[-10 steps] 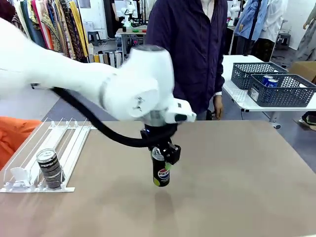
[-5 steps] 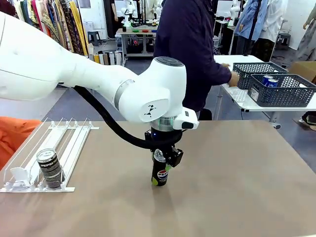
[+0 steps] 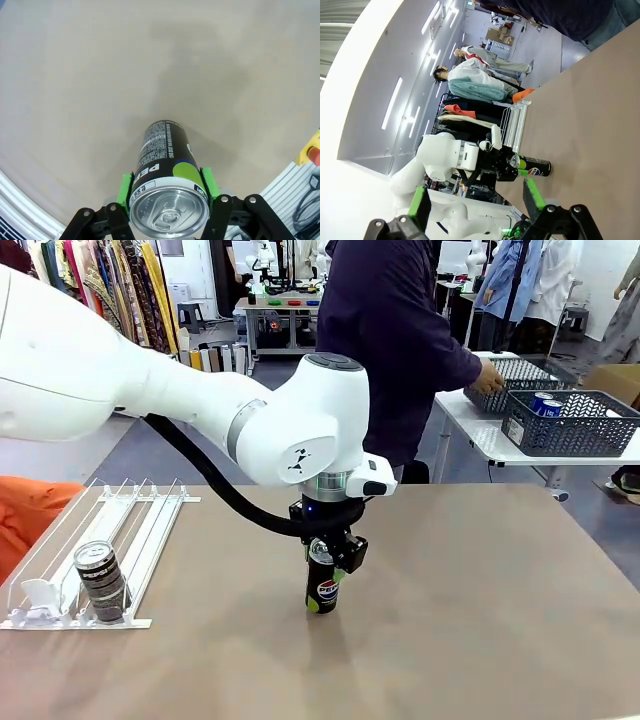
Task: Retrieve and store the cans from the dispenser.
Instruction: Pick up one can from the Automatic Can Dispenser and place it in the middle of the table.
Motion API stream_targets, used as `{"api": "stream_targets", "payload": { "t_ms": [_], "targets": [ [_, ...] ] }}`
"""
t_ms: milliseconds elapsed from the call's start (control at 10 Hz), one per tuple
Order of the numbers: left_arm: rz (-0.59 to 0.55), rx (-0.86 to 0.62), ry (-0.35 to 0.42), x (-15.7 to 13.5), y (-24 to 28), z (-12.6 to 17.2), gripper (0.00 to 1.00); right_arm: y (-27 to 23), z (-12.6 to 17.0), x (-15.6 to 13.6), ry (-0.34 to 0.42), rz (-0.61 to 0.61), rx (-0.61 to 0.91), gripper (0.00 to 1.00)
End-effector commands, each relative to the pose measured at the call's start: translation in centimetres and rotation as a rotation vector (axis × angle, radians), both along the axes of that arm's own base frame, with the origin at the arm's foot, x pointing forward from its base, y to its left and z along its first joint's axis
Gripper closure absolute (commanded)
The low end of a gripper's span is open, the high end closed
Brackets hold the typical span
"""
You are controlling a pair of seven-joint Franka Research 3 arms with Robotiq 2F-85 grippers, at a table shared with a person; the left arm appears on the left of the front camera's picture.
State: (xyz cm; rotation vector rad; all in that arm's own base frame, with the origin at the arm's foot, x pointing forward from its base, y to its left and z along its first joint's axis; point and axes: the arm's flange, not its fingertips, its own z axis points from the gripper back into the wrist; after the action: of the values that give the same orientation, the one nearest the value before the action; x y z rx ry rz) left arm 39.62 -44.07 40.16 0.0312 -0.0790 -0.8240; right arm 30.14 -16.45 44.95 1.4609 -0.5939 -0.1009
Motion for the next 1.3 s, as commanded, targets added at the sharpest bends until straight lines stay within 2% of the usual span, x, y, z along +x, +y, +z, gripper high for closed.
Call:
{"api": "stream_targets", "payload": {
  "t_ms": [0,300,400,600,700,800,900,1000,1200],
  "targets": [
    [0.009,-0.026,-0.012,-0.4,0.3,0.5,0.0,0.0,0.4,0.2,-0.01,-0.006,0.008,0.0],
    [0.038,-0.068,-0.056,-0.8,1.3,2.2,0.0,0.0,0.4,0.2,-0.01,-0.006,0.008,0.0],
    [0.052,-0.11,-0.083,-1.2,2.6,4.3,0.0,0.0,0.4,0.2,-0.01,-0.006,0.008,0.0],
    [0.065,-0.213,-0.084,-3.2,8.0,11.5,0.0,0.0,0.4,0.2,-0.01,-0.006,0.008,0.0],
    [0.101,-0.287,-0.071,-4.1,12.2,14.7,0.0,0.0,0.4,0.2,-0.01,-0.006,0.008,0.0],
    [0.102,-0.395,-0.014,-4.6,17.0,16.9,0.0,0.0,0.4,0.2,-0.01,-0.006,0.008,0.0],
    [0.216,-0.482,-0.027,-4.8,23.1,18.4,0.0,0.0,0.4,0.2,-0.01,-0.006,0.008,0.0],
    [0.256,-0.617,0.022,-5.2,28.5,18.8,0.0,0.0,0.4,0.2,-0.01,-0.006,0.008,0.0],
    [0.285,-1.028,0.028,-8.3,40.0,17.7,0.0,0.0,0.4,0.2,-0.01,-0.006,0.008,0.0]
  ]
}}
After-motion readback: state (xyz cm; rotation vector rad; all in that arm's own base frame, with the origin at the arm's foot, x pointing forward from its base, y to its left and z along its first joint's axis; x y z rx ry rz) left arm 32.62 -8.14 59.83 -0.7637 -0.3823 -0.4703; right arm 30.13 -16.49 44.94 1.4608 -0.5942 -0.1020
